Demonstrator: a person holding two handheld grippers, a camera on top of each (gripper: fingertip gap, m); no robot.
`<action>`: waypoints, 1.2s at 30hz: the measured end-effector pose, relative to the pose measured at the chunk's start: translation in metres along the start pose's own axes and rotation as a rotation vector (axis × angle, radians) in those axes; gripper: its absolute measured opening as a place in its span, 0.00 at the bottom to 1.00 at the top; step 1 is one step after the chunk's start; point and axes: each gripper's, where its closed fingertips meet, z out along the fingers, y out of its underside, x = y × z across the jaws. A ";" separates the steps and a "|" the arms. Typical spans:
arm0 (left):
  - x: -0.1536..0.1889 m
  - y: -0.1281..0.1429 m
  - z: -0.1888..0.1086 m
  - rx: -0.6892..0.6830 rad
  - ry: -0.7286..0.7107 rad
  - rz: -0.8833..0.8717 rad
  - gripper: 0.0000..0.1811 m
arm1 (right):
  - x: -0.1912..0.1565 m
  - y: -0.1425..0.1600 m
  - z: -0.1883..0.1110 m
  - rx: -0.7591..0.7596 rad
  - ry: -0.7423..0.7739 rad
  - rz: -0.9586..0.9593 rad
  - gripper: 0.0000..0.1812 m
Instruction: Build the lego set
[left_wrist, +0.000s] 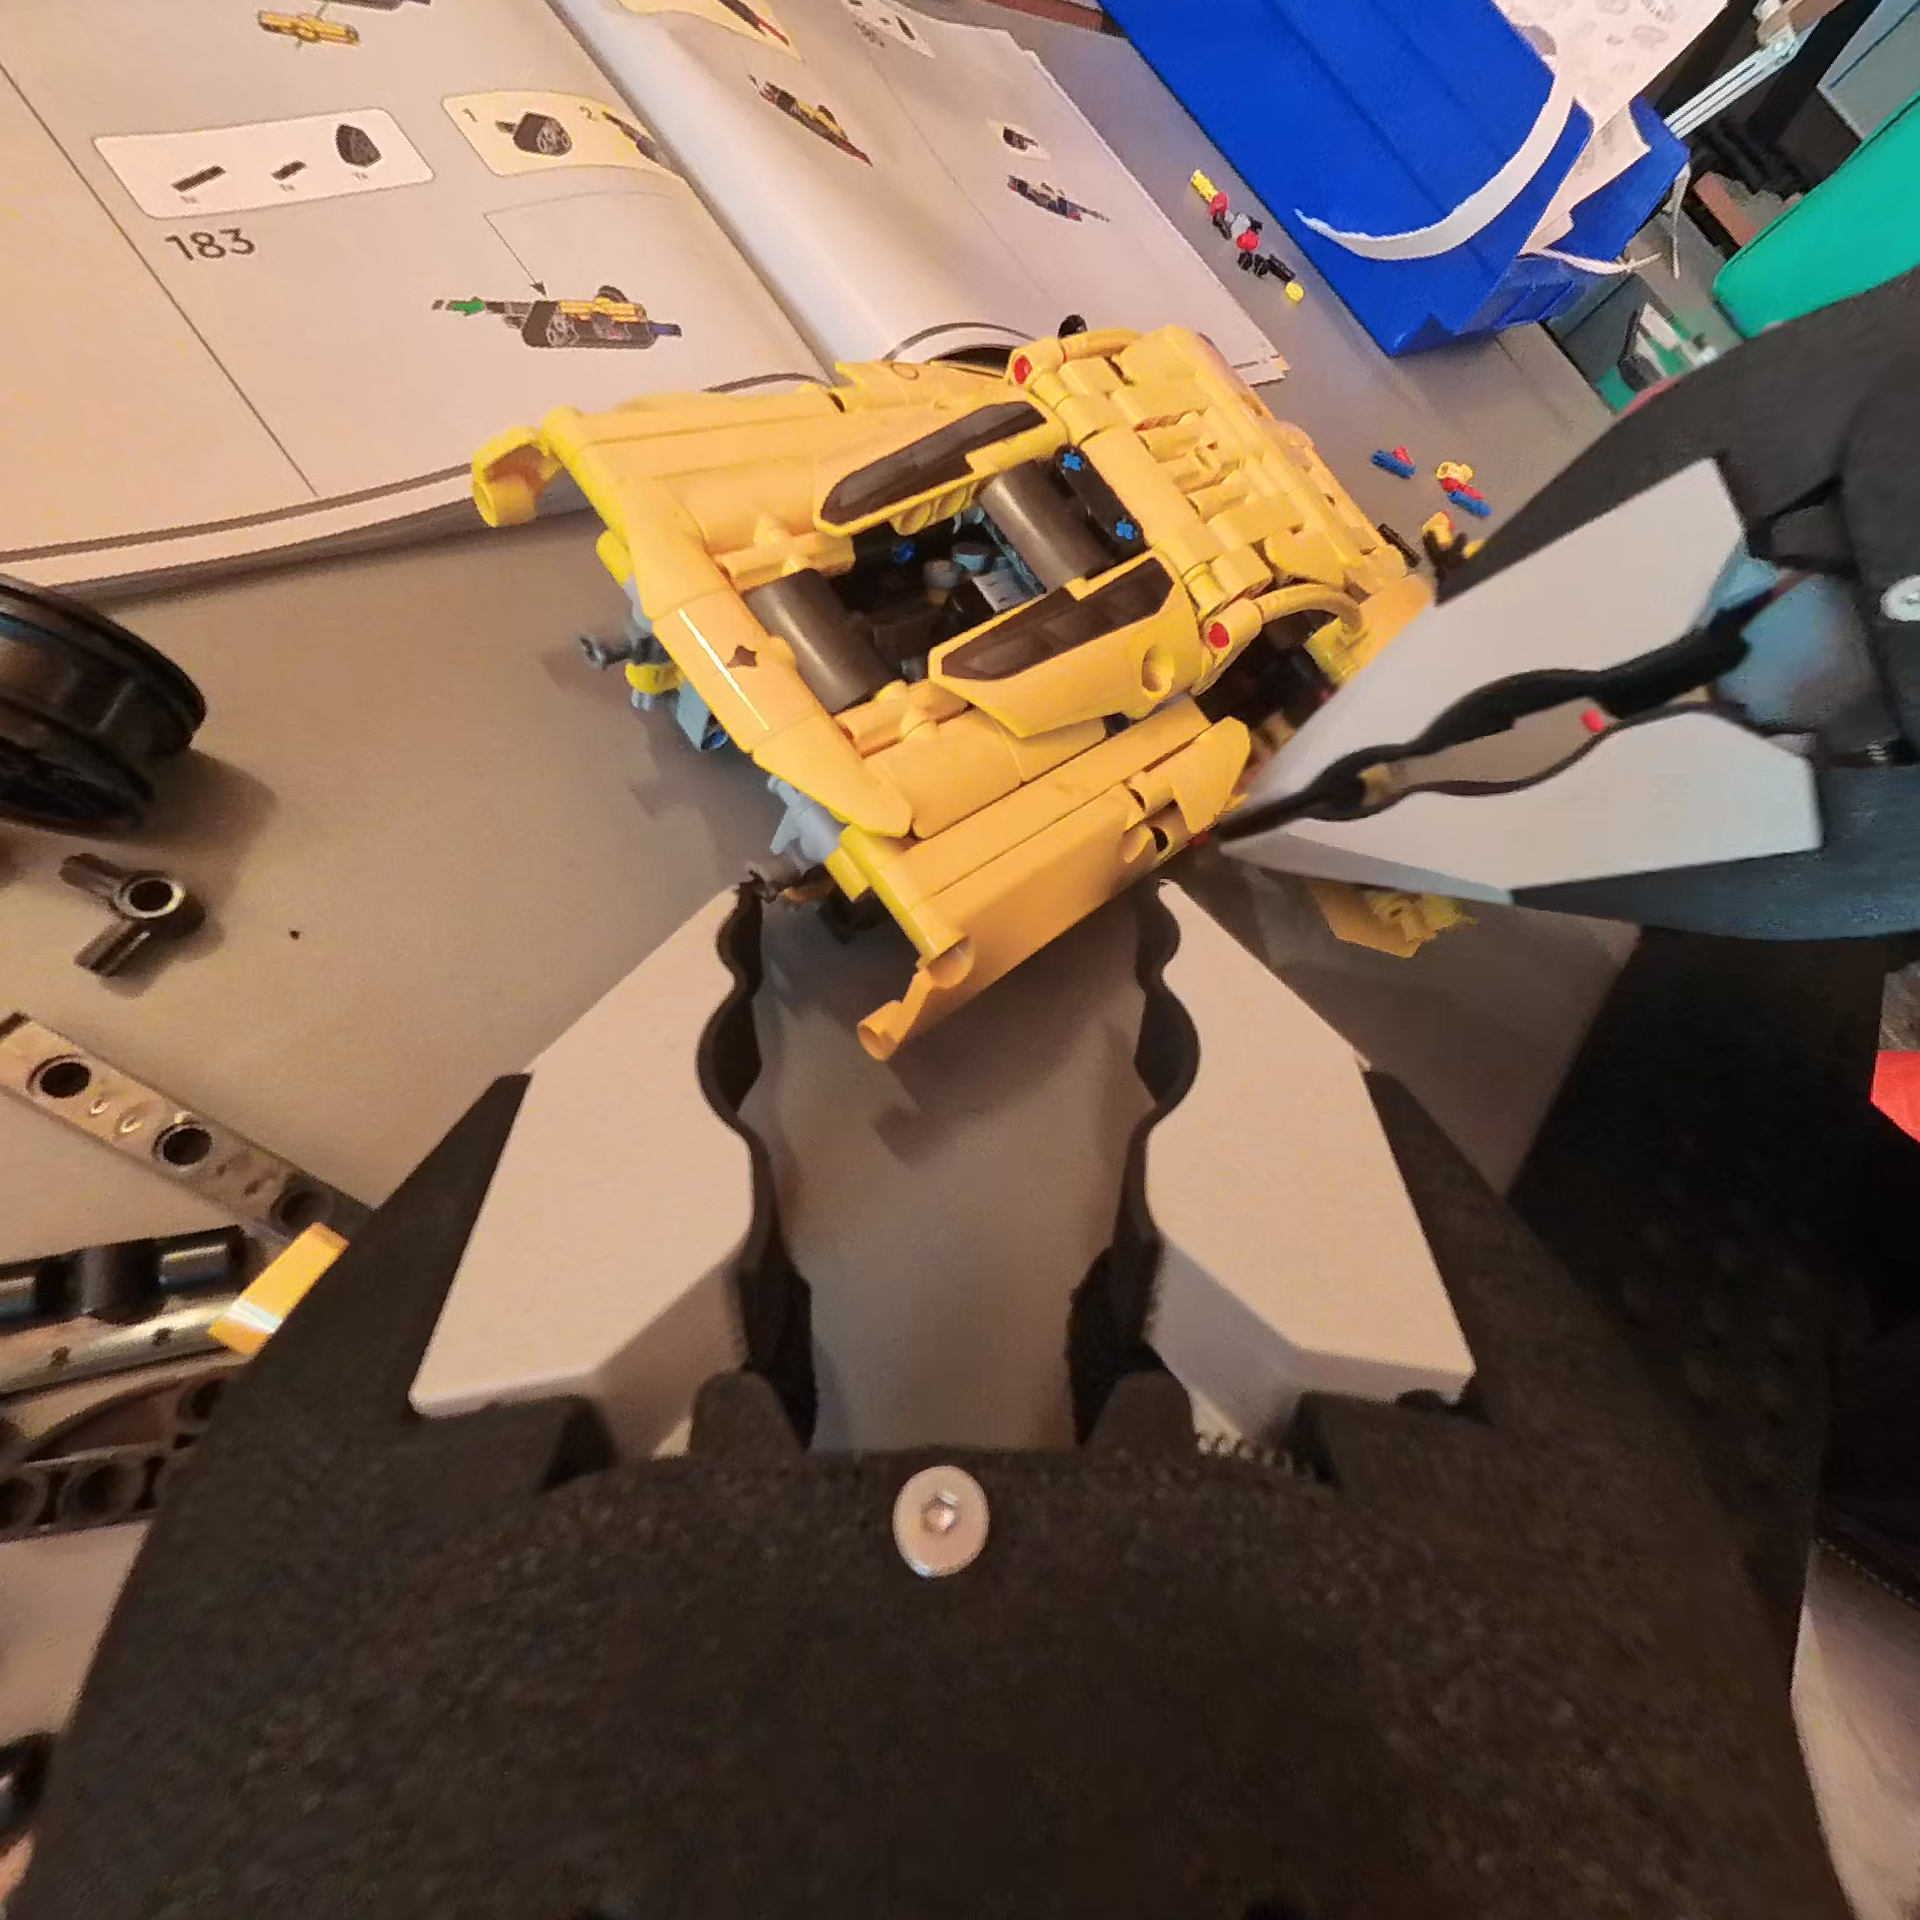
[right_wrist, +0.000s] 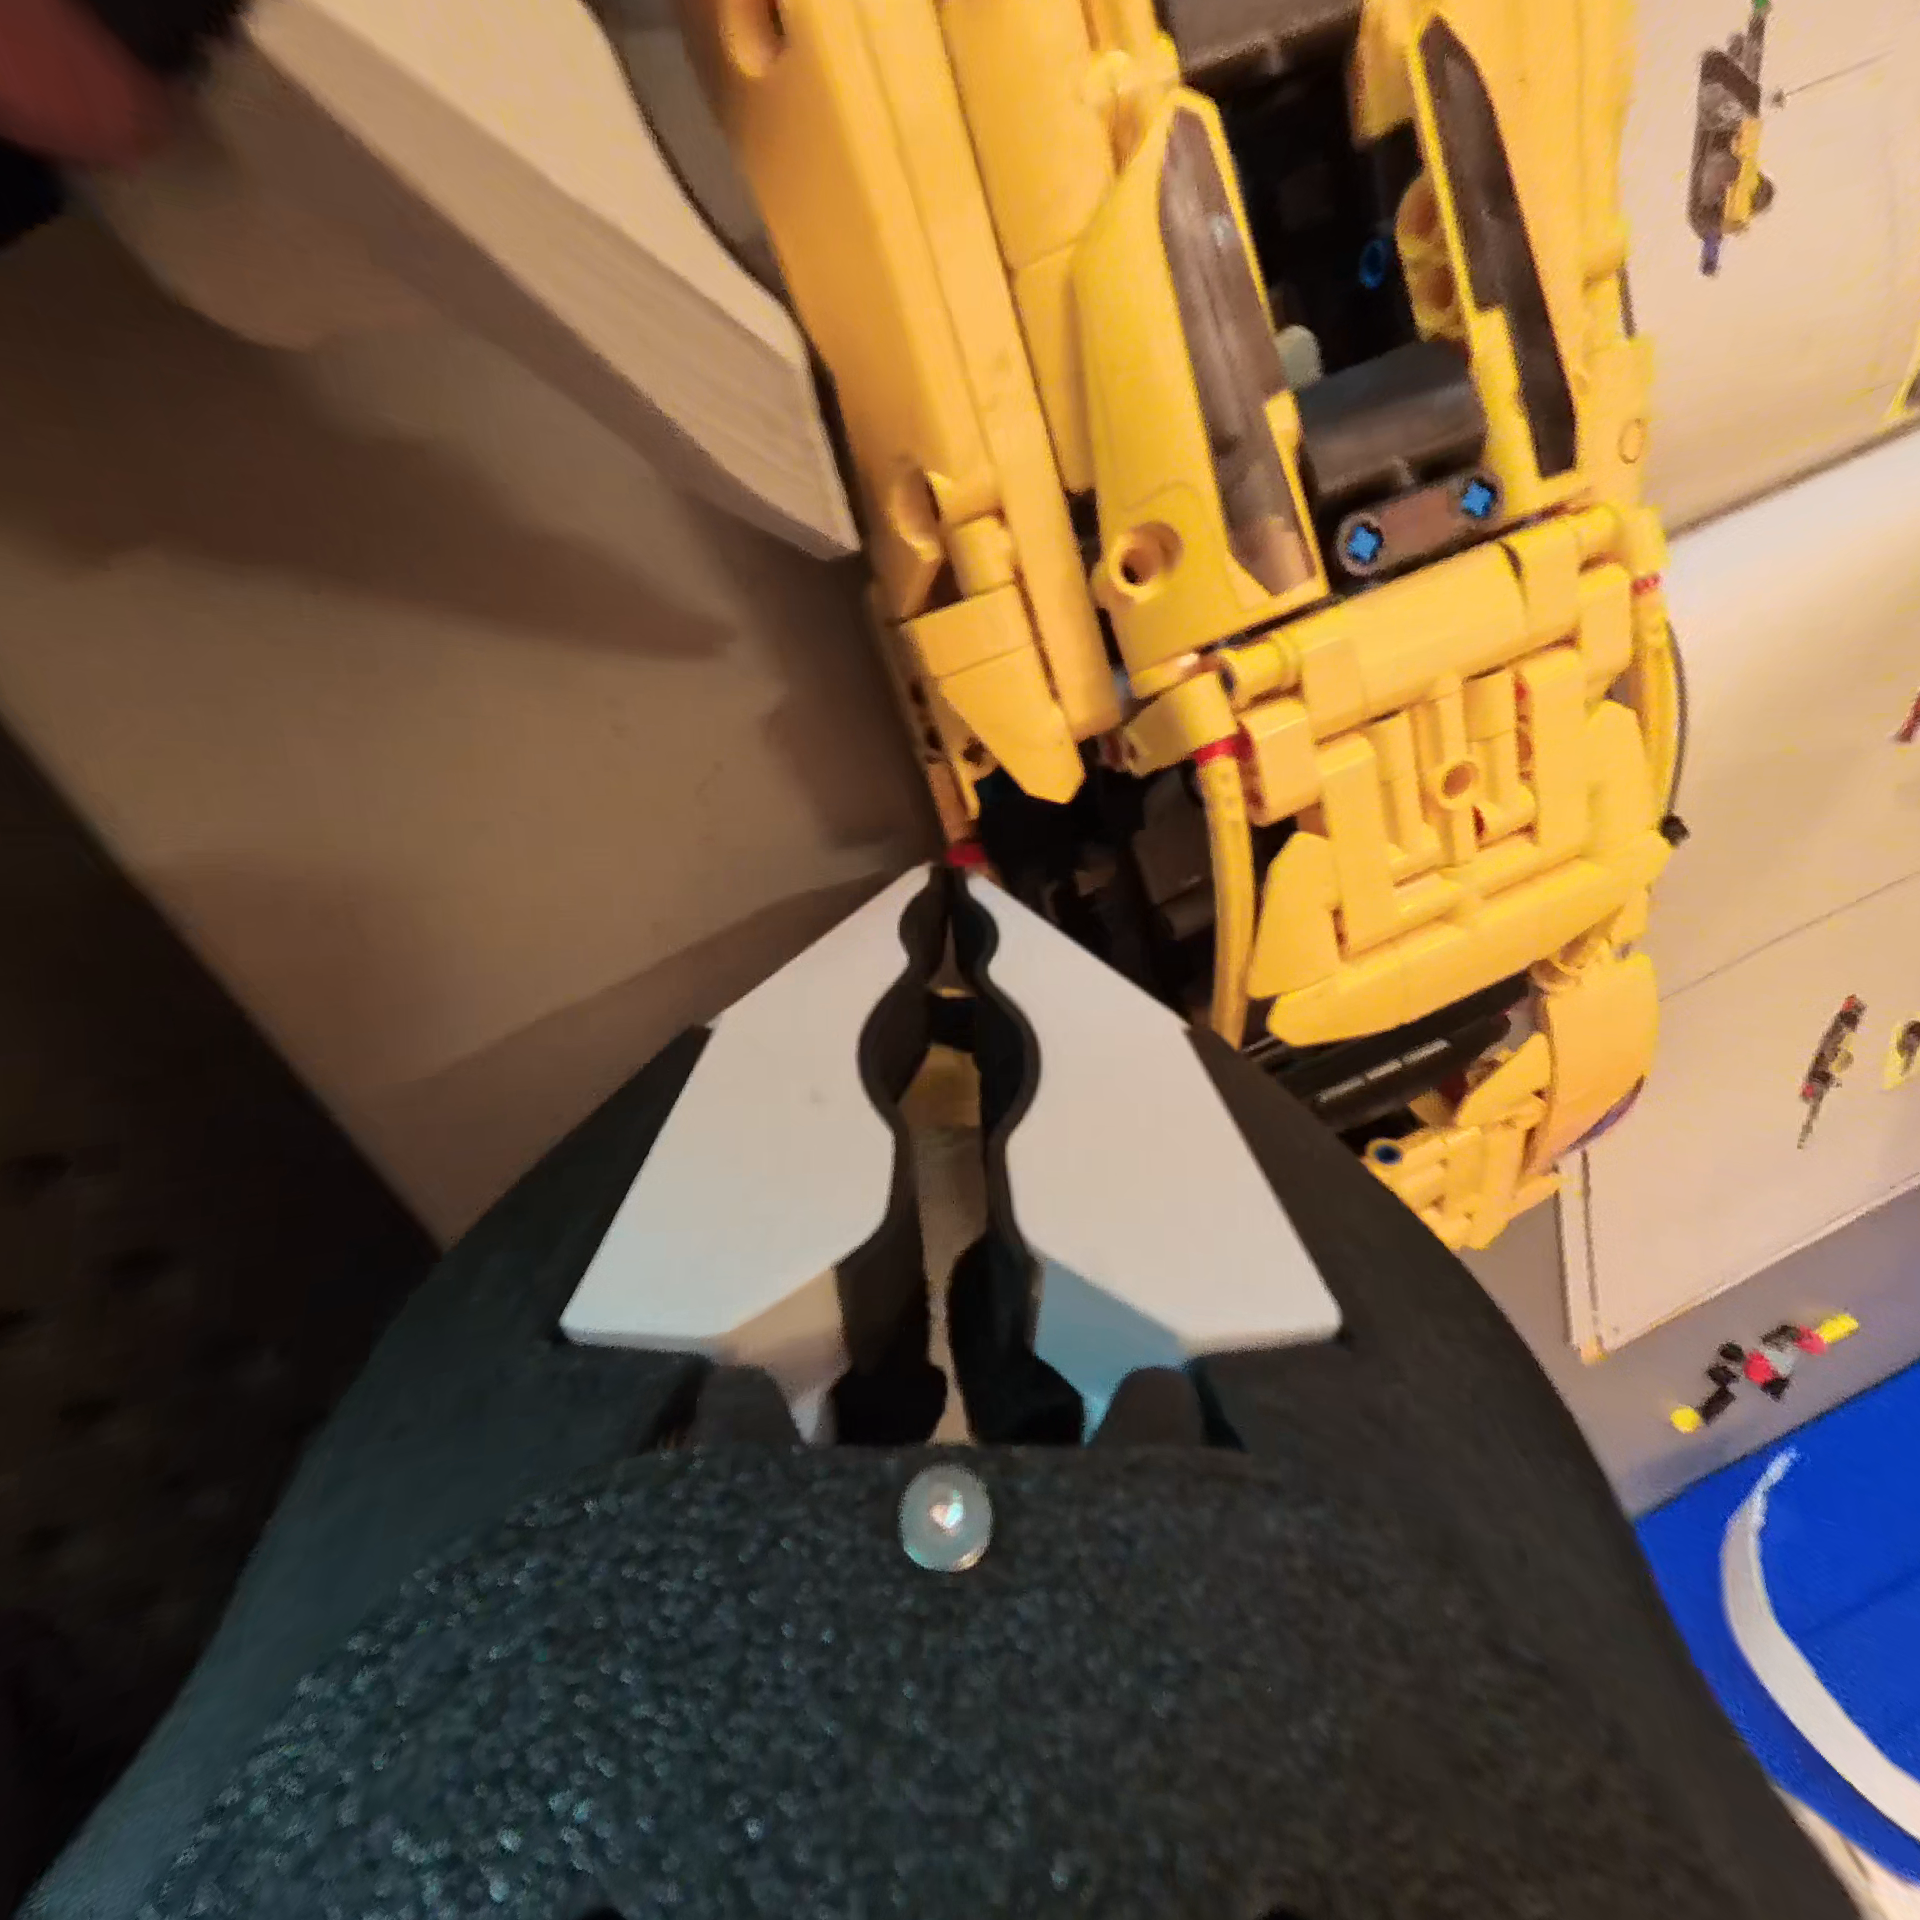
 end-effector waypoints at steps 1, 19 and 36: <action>0.000 0.000 0.000 -0.002 -0.001 0.001 0.40 | -0.003 -0.003 -0.003 0.021 -0.020 0.011 0.00; -0.001 0.002 0.001 -0.014 -0.015 0.013 0.39 | -0.028 -0.013 -0.009 0.046 -0.126 0.026 0.09; -0.001 0.002 0.001 -0.012 -0.011 0.007 0.39 | -0.001 0.038 -0.042 0.279 0.083 0.077 0.23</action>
